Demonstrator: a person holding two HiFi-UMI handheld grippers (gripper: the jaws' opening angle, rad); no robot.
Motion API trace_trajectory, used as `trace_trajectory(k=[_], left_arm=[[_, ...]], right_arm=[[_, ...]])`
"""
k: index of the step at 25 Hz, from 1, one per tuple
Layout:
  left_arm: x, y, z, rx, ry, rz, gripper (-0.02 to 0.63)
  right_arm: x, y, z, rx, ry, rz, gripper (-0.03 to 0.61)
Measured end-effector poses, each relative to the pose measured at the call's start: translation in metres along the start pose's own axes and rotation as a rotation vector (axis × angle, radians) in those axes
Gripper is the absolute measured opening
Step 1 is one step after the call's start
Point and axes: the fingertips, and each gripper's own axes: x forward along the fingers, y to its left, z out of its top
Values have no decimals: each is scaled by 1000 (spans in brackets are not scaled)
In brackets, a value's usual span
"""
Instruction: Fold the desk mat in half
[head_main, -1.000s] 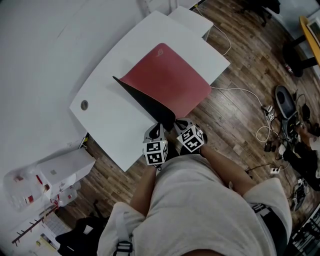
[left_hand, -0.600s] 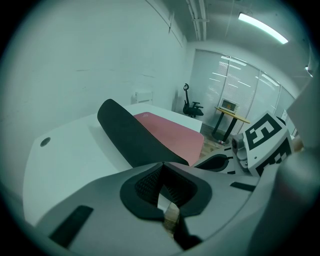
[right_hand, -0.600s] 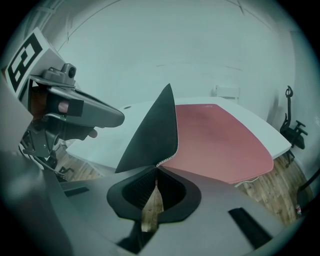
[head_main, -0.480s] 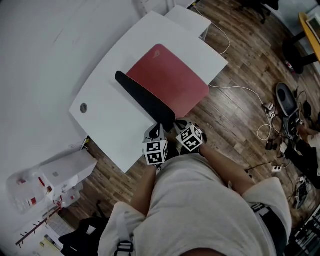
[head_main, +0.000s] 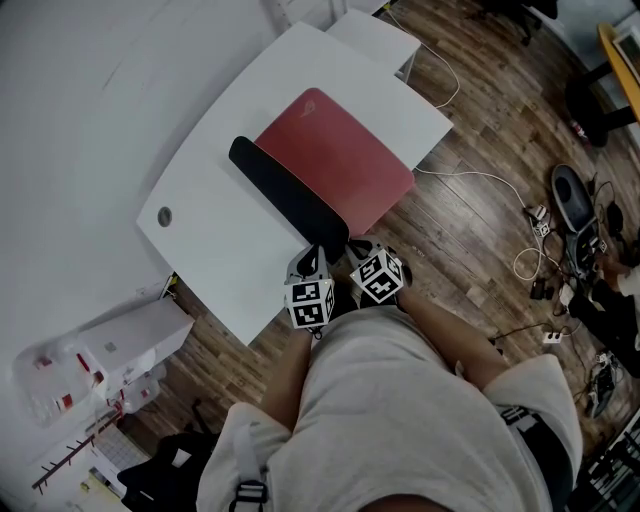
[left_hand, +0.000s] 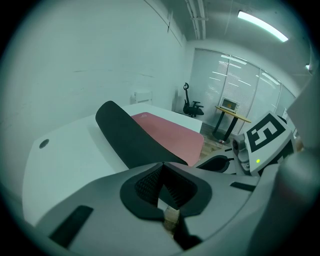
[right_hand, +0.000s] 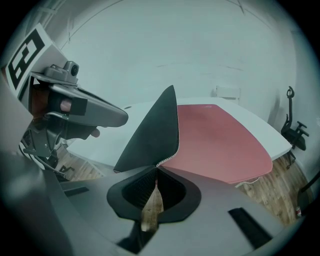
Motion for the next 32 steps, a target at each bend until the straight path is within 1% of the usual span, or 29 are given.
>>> trace_trajectory(k=[9,13,17,22,27,32], left_arm=[[3,-10,1,-2,1,8,12],[4,-16,0,-4,4,17,12],[6,-24,3,-24,-6,43,12],[3,-32,2,-47,-12,87,12],[3,-39,8,-33,-11,101,12],[4,-40,12,-17,-9,93,12]], right_arm=[[-5,-15,-10,11,13,-13,48],[-6,-16,-10,-9,10,-3,48],[-6,-19,-10,-21,7,12,48],[-8,-30,-9,-19,-14,8,48],[-13,-54,-6,-12,-30,-14,48],[-12,-54,-5,-4,-34,-26,48]])
